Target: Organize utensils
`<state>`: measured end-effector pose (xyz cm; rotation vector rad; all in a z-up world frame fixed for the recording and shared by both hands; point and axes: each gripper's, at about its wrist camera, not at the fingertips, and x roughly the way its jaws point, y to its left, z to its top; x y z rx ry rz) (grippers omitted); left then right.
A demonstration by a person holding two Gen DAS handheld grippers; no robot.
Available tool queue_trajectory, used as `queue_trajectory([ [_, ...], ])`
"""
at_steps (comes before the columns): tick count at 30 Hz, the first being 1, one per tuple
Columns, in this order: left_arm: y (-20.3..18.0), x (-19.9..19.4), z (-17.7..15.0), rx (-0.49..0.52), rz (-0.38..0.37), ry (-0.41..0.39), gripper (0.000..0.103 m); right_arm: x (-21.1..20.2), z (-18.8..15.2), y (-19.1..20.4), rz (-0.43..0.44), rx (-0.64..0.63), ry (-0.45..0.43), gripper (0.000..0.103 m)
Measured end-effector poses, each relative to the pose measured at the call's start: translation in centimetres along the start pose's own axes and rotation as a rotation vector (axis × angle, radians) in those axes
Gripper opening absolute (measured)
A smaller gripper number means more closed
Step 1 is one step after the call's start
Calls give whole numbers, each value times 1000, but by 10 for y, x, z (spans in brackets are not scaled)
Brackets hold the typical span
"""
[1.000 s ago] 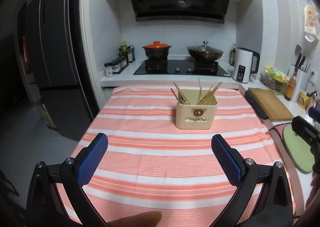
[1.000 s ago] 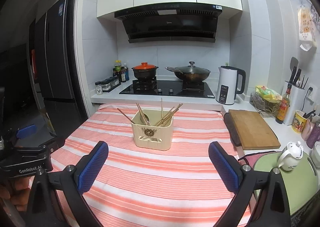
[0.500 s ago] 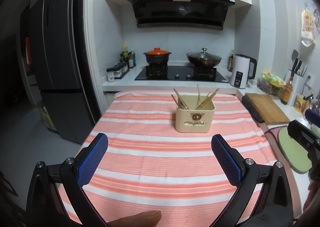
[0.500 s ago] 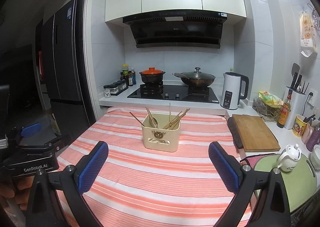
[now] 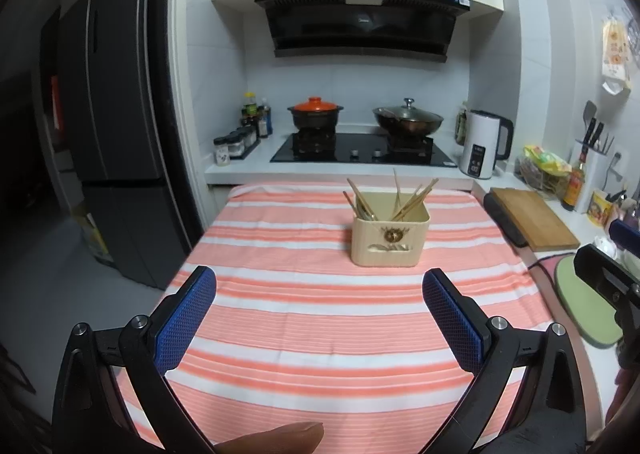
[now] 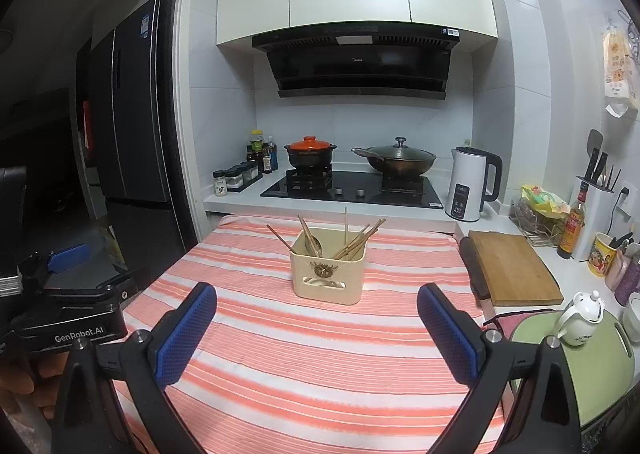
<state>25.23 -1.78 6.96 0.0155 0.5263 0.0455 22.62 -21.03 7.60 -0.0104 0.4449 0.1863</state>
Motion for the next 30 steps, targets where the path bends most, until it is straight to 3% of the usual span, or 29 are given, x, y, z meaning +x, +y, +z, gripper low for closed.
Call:
queue_trajectory([
  [30, -1, -2, 2, -2, -5, 4, 103, -2, 0, 3, 6, -4, -3, 102],
])
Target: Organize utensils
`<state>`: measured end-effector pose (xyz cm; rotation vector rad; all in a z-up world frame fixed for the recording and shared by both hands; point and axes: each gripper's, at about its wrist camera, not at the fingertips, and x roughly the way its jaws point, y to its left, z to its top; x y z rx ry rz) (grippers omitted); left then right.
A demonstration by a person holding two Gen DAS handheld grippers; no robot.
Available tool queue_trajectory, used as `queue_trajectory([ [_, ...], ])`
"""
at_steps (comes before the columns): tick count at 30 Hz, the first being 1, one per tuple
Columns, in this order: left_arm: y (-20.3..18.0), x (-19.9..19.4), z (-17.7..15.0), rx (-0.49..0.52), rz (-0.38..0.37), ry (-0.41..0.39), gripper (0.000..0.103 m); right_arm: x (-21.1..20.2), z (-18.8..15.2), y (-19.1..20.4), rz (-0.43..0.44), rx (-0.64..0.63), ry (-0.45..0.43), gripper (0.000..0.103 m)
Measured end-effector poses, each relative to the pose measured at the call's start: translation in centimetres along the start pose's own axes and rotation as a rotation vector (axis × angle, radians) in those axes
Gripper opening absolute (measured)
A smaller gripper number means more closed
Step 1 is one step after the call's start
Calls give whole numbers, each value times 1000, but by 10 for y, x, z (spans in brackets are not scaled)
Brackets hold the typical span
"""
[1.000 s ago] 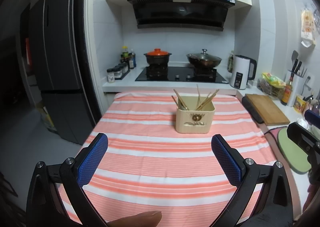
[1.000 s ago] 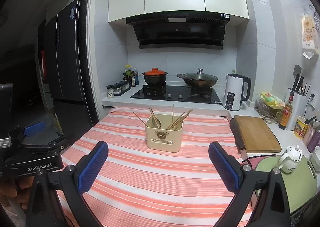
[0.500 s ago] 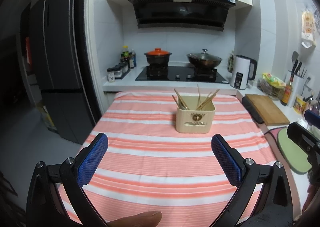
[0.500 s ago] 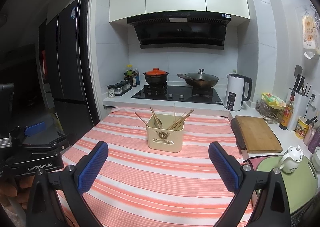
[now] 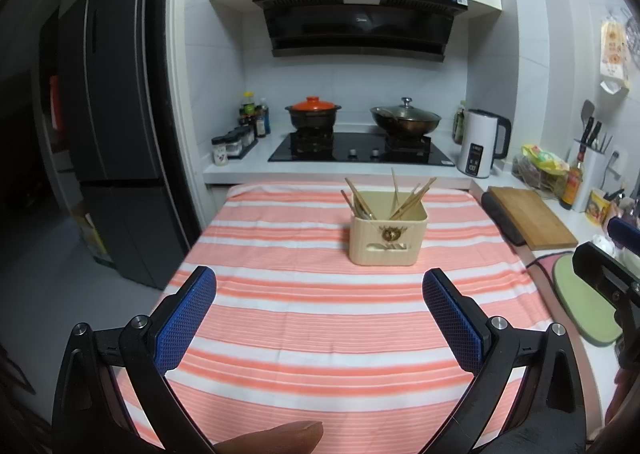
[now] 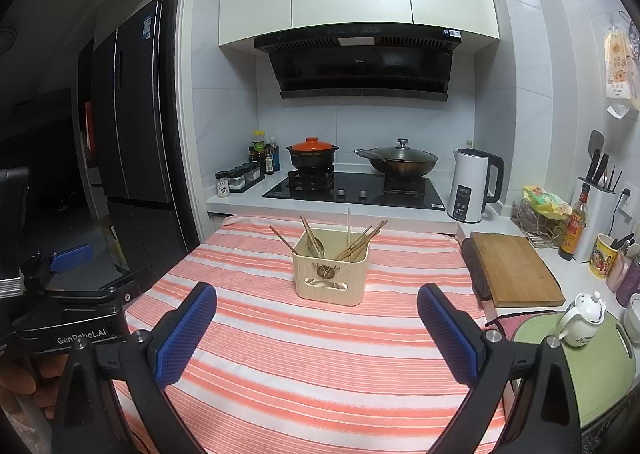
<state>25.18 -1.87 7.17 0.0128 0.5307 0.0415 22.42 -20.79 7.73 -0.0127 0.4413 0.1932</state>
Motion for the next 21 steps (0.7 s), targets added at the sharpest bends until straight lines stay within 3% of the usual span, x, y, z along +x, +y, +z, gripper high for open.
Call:
queue_trajectory([
  [21, -1, 1, 0, -2, -10, 4, 103, 0, 2, 2, 6, -8, 1, 102],
])
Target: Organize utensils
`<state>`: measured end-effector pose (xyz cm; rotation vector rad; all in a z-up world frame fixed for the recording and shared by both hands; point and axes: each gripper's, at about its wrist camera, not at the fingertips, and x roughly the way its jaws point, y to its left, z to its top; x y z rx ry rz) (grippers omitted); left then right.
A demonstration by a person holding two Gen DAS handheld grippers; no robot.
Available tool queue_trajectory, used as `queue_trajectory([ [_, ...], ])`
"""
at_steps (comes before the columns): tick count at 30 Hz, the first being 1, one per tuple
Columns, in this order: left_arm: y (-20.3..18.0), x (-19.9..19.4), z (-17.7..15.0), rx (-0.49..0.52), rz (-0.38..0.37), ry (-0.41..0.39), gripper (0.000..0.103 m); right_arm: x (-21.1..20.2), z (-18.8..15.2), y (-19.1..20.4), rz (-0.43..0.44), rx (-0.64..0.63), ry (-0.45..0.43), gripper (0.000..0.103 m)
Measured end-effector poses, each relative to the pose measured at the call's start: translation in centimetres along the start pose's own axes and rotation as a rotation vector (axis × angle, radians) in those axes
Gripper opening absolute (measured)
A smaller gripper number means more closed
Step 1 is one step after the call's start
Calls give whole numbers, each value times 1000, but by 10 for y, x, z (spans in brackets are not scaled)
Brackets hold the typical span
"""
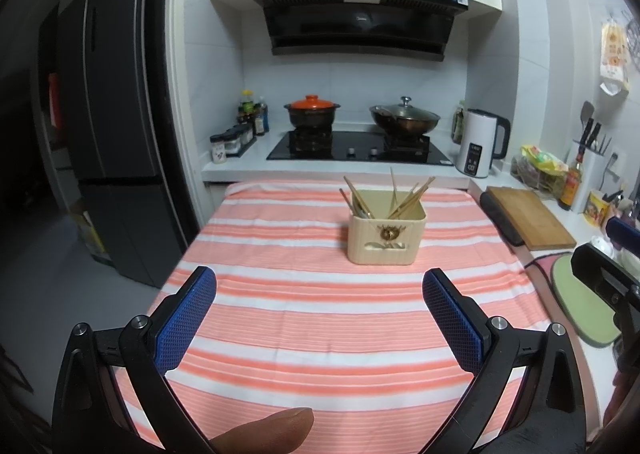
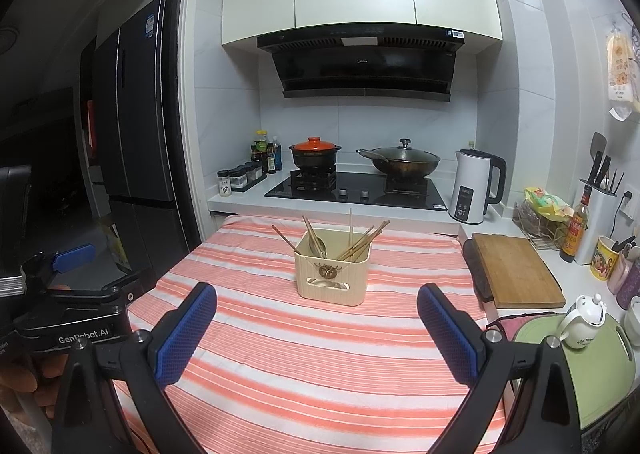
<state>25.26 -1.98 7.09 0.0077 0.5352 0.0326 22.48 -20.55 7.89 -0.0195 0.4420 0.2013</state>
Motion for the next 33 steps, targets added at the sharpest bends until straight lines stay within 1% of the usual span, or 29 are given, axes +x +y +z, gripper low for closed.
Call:
queue_trajectory([
  [26, -1, 5, -2, -1, -6, 3, 103, 3, -3, 2, 4, -8, 15, 102],
  [30, -1, 4, -6, -20, 1, -24, 103, 5, -4, 0, 4, -4, 19, 102],
  [33, -4, 4, -7, 1, 21, -39, 103, 6, -5, -1, 4, -4, 23, 102],
])
